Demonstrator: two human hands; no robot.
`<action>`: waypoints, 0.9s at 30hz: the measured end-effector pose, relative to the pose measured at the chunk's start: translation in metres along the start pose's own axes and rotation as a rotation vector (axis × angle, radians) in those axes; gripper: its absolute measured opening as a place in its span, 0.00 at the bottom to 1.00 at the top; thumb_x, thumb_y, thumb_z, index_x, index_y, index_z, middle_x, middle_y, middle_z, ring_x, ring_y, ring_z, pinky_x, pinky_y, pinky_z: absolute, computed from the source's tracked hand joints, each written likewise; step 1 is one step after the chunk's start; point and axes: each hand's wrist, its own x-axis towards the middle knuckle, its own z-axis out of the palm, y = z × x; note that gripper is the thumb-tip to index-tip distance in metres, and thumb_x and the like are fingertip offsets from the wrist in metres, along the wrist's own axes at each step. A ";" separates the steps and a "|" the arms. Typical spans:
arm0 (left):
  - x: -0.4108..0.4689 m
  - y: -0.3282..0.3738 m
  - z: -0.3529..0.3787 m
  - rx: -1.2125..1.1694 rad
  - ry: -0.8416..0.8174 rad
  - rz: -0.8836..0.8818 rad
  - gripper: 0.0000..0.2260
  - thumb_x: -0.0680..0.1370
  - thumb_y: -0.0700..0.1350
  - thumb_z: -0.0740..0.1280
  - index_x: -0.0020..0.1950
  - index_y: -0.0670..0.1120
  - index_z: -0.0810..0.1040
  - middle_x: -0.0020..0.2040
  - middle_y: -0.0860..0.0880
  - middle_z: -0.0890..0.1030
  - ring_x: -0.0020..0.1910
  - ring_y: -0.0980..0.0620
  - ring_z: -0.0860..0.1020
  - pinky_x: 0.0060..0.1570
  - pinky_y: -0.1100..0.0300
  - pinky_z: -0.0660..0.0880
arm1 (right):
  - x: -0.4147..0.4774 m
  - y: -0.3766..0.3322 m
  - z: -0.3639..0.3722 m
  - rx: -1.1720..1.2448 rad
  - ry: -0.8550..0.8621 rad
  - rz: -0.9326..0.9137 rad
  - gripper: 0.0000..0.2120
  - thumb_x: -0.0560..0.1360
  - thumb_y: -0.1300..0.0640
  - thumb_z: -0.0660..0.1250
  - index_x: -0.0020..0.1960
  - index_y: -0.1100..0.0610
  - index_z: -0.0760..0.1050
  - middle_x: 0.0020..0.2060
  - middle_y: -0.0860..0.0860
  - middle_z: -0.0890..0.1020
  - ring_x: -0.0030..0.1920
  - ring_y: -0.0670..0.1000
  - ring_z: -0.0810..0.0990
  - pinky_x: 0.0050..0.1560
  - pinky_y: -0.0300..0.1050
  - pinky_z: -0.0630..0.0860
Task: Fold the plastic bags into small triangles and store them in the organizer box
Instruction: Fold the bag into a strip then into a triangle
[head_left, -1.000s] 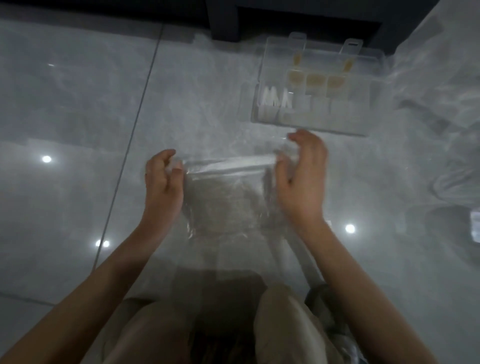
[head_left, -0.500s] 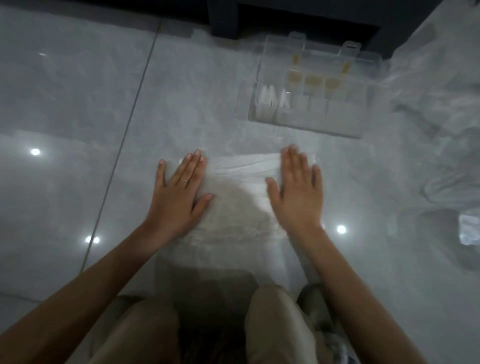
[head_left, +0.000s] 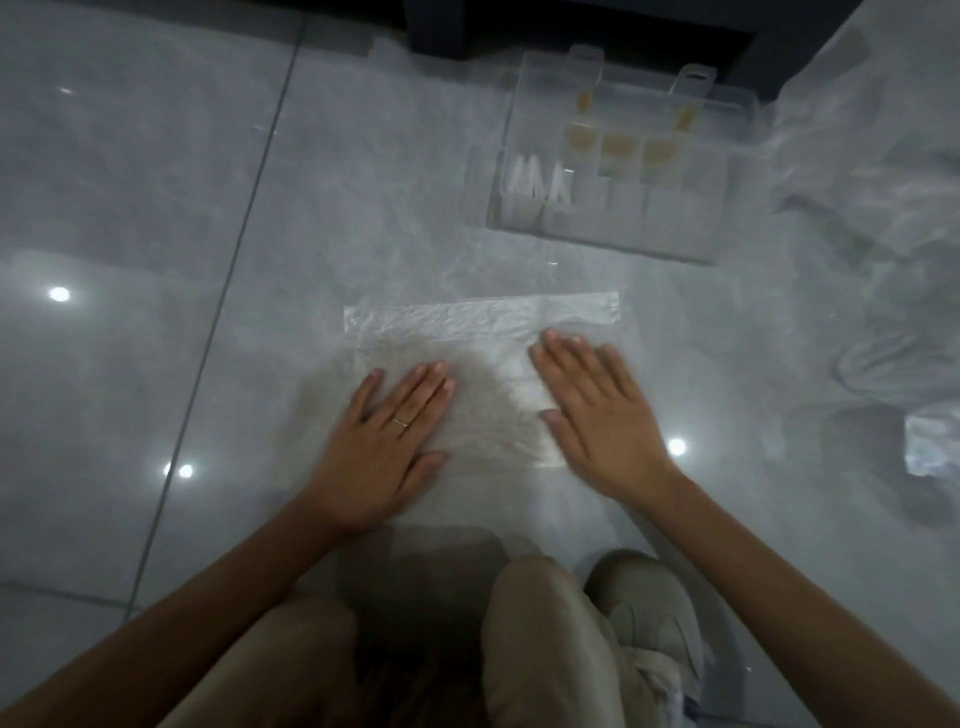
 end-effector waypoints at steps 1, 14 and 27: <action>-0.002 -0.004 -0.001 0.011 -0.014 0.026 0.26 0.83 0.55 0.49 0.77 0.42 0.58 0.77 0.43 0.60 0.76 0.48 0.58 0.72 0.42 0.56 | -0.005 0.008 -0.002 -0.004 0.005 0.039 0.26 0.81 0.49 0.50 0.77 0.58 0.58 0.76 0.55 0.60 0.76 0.51 0.55 0.76 0.51 0.49; -0.005 0.001 -0.040 -0.455 0.032 -0.869 0.31 0.73 0.51 0.73 0.70 0.42 0.66 0.65 0.39 0.69 0.64 0.39 0.66 0.63 0.46 0.62 | -0.007 -0.021 -0.044 0.565 0.071 0.604 0.15 0.75 0.56 0.68 0.60 0.57 0.75 0.54 0.49 0.68 0.56 0.49 0.68 0.60 0.40 0.66; 0.008 0.016 -0.046 -0.909 0.298 -0.783 0.24 0.74 0.34 0.70 0.60 0.52 0.60 0.47 0.54 0.74 0.45 0.56 0.78 0.47 0.60 0.77 | 0.033 -0.054 -0.044 1.049 0.033 0.718 0.21 0.71 0.66 0.71 0.55 0.54 0.62 0.44 0.48 0.72 0.36 0.46 0.72 0.37 0.35 0.72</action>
